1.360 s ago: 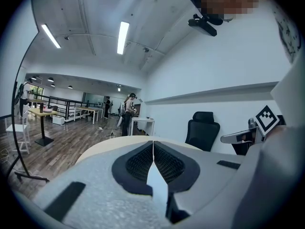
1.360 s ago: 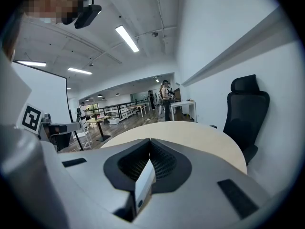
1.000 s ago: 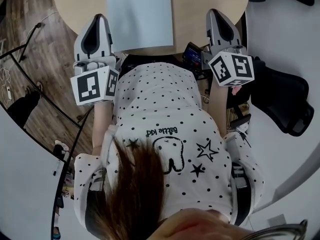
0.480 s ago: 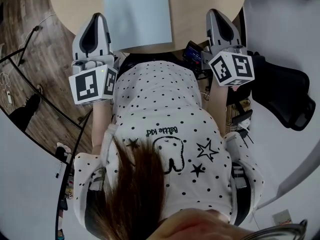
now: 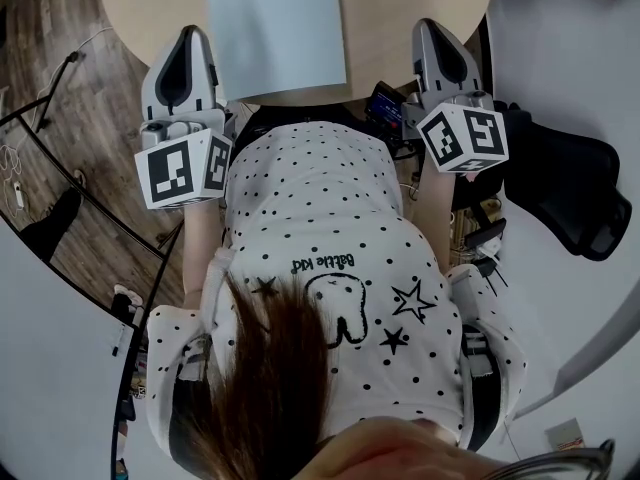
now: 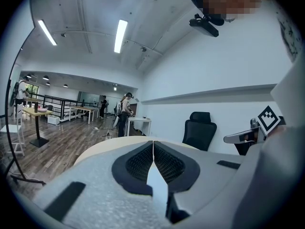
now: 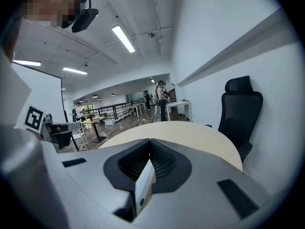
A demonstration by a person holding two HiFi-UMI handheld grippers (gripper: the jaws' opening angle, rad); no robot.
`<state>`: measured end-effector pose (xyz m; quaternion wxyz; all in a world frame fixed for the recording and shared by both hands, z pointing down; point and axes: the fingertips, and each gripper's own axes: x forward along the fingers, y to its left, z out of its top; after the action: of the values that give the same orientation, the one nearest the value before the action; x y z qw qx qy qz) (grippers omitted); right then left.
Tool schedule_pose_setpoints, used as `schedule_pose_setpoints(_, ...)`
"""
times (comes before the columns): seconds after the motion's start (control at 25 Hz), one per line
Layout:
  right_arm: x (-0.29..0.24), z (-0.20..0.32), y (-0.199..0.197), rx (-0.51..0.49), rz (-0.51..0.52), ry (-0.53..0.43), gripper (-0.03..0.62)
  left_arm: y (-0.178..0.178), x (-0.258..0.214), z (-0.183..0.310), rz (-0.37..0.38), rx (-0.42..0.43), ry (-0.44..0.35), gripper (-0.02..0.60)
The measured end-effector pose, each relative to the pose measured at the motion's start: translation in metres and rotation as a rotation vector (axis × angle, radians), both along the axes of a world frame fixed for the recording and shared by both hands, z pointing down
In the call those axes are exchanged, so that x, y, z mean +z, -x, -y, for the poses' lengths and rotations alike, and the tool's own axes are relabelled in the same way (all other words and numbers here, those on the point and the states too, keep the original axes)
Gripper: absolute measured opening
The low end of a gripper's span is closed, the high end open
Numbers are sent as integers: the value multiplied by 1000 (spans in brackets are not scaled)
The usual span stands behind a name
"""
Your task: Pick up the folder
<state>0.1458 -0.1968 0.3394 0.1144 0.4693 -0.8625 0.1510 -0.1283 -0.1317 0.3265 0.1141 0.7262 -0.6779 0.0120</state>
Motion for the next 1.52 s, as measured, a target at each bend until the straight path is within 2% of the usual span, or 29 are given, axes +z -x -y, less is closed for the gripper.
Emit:
schedule_pose_setpoints(0.16, -2, -5, -6, -22, 14, -1, 8, -8, -3, -7, 5, -10, 0, 21)
schedule_pose_setpoints(0.36, 1, 4, 7, -57, 21, 10, 8, 6, 2, 2, 11, -17, 22, 21)
schedule_pose_setpoints(0.6, 13, 7, 24, -118, -41, 25, 10, 17, 13, 9, 21, -8, 60, 21)
schedule_pose_setpoints(0.68, 16, 9, 27, -131, -45, 33, 64, 17, 13, 13, 16, 1, 58, 23)
schedule_pose_setpoints(0.72, 18, 10, 27, -136, -45, 38, 71, 16, 12, 15, 13, 6, 58, 24)
schedule_pose_setpoints(0.84, 21, 14, 28, -144, -43, 46, 74, 14, 14, 20, 2, 28, 65, 97)
schedule_pose_setpoints(0.96, 22, 21, 32, -150, -42, 47, 75, 15, 17, 26, -8, 38, 70, 104)
schedule_pose_setpoints(1.52, 57, 42, 55, -220, -62, 145, 122, 17, 57, 48, -147, 121, 193, 161)
